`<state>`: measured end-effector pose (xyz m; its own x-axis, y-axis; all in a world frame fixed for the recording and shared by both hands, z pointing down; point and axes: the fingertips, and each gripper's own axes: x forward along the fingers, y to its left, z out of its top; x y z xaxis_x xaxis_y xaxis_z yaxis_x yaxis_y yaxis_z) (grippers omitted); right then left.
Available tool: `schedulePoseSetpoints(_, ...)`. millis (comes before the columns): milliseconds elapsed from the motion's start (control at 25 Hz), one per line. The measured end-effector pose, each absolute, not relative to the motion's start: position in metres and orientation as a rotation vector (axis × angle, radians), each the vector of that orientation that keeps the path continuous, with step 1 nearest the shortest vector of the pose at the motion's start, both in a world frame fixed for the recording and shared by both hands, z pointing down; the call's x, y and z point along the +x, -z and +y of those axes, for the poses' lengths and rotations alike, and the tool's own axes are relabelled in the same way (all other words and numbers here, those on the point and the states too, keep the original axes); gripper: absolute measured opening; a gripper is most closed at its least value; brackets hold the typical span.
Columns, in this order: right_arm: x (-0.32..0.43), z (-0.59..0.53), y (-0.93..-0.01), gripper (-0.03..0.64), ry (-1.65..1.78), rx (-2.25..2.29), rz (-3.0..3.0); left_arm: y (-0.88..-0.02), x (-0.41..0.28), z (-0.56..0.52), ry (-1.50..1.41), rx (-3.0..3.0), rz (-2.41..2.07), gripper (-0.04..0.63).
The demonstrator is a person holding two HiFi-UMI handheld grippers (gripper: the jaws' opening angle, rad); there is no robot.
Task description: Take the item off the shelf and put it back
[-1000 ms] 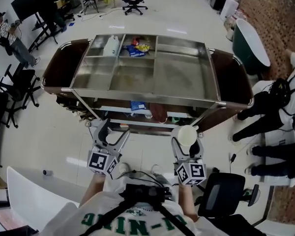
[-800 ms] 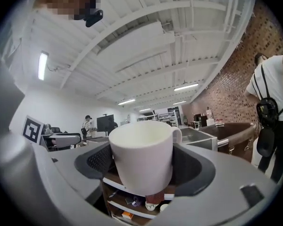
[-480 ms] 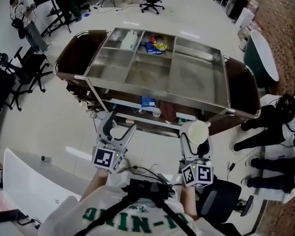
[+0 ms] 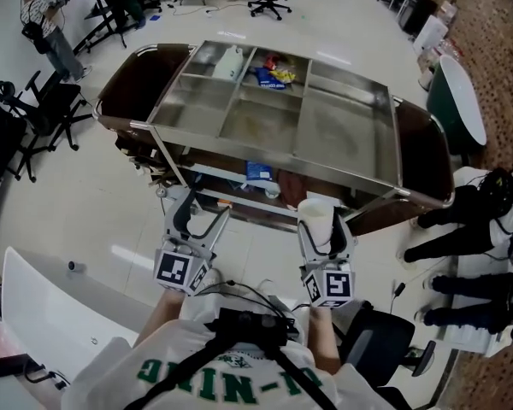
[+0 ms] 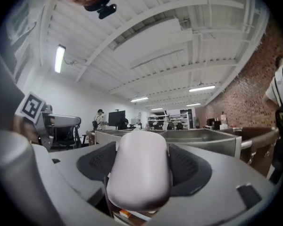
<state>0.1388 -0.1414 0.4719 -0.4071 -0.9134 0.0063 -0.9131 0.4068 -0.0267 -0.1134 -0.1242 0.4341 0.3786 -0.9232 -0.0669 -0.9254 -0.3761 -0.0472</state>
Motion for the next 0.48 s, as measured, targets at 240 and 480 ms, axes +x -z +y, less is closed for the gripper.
schedulePoseSetpoints(240, 0.131, -0.151, -0.472, 0.373, 0.063, -1.661, 2.605, -0.438, -0.125, -0.122, -0.058, -2.530, 1.758, 0.318)
schedulePoseSetpoints(480, 0.086, -0.148, -0.480, 0.373, 0.095, -1.528, 2.688, -0.438, -0.151, -0.119, -0.044, -2.476, 1.825, 0.318)
